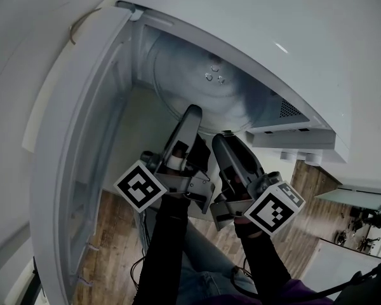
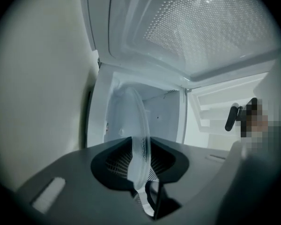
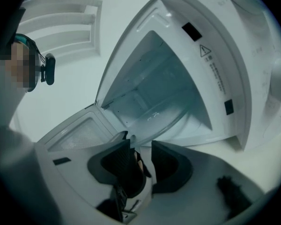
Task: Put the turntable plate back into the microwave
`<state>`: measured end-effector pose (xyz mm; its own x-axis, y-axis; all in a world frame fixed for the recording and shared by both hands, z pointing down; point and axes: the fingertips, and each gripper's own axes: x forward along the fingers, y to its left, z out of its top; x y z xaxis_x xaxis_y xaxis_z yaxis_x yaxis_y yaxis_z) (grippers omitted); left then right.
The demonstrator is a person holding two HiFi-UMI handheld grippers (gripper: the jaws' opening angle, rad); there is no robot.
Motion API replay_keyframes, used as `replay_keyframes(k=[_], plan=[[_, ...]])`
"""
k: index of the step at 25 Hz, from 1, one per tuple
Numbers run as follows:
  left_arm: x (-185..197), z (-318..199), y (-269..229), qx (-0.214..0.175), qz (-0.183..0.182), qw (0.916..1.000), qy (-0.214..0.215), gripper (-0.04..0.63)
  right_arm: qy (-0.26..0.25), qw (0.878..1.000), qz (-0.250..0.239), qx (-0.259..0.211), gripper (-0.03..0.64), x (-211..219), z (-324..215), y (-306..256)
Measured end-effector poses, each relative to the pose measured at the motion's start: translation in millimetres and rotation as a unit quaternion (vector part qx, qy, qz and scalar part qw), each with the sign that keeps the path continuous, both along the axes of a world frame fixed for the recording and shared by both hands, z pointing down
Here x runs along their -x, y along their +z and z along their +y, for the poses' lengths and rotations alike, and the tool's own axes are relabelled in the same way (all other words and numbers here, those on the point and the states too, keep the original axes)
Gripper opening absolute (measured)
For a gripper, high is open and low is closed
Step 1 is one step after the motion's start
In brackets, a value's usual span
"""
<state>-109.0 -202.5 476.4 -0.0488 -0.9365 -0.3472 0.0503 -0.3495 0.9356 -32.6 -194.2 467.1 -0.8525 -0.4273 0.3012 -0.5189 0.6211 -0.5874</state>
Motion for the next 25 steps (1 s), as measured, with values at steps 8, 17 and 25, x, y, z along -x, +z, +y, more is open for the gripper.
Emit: replay_keyframes(k=[8,17,25], plan=[[2.7,-13.0,4.1,0.004,-0.002,0.9999,0.016,0.092,0.006,1.000,0.002,-0.006,0.103,4.5,-7.9,3.4],[4.3,-28.9,-1.0,0.000,-0.020,0.9990,0.040,0.095,0.018,0.999,0.016,-0.026,0.095,6.4,-17.9,2.9],[7.3,-46.2,4.9,0.008,-0.017,0.9979,0.062,0.098,0.031,0.999,0.023,-0.034,0.095,11.0,-32.1,7.1]])
